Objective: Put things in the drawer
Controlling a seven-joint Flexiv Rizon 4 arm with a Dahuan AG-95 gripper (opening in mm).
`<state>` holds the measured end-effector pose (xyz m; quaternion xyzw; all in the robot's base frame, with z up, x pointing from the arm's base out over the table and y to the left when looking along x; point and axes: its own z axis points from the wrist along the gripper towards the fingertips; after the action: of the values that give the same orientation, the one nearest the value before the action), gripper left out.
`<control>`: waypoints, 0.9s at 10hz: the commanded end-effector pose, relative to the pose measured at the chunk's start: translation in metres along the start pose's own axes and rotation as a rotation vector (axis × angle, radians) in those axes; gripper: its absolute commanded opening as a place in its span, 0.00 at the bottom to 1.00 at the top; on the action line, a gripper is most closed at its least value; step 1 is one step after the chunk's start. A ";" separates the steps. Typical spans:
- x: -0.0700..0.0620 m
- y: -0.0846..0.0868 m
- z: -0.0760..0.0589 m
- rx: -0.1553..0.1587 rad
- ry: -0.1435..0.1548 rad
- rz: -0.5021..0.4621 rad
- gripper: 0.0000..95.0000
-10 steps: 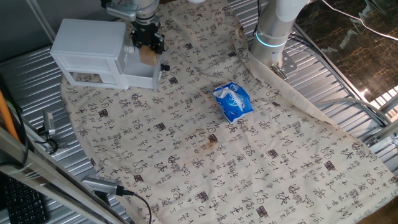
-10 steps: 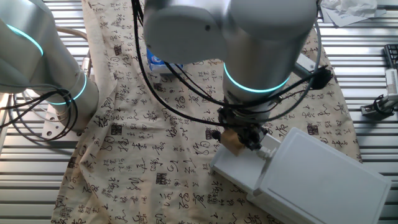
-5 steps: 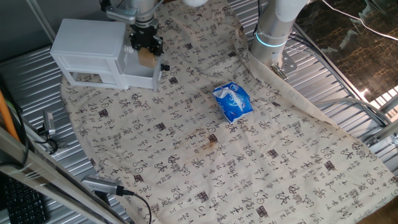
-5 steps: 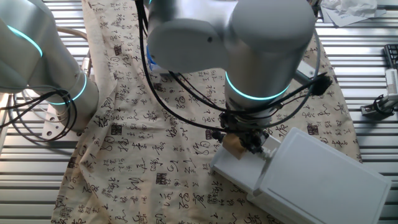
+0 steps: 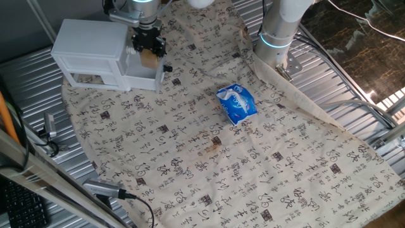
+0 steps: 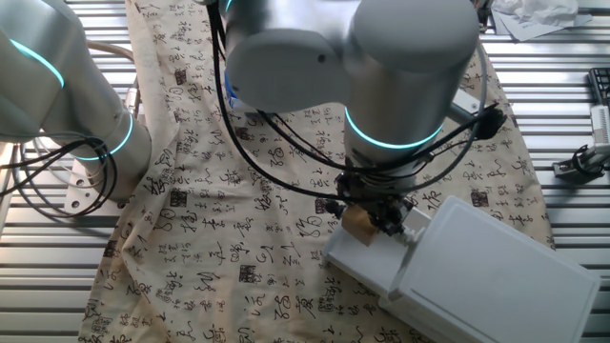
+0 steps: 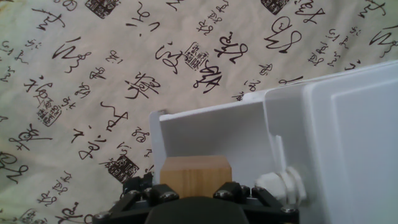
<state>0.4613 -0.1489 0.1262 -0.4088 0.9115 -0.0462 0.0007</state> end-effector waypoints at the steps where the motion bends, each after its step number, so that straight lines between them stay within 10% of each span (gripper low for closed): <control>1: 0.000 -0.001 0.002 -0.003 0.002 0.002 0.00; 9: -0.009 -0.006 -0.005 -0.015 -0.006 -0.002 0.00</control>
<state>0.4730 -0.1457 0.1312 -0.4091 0.9117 -0.0376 -0.0008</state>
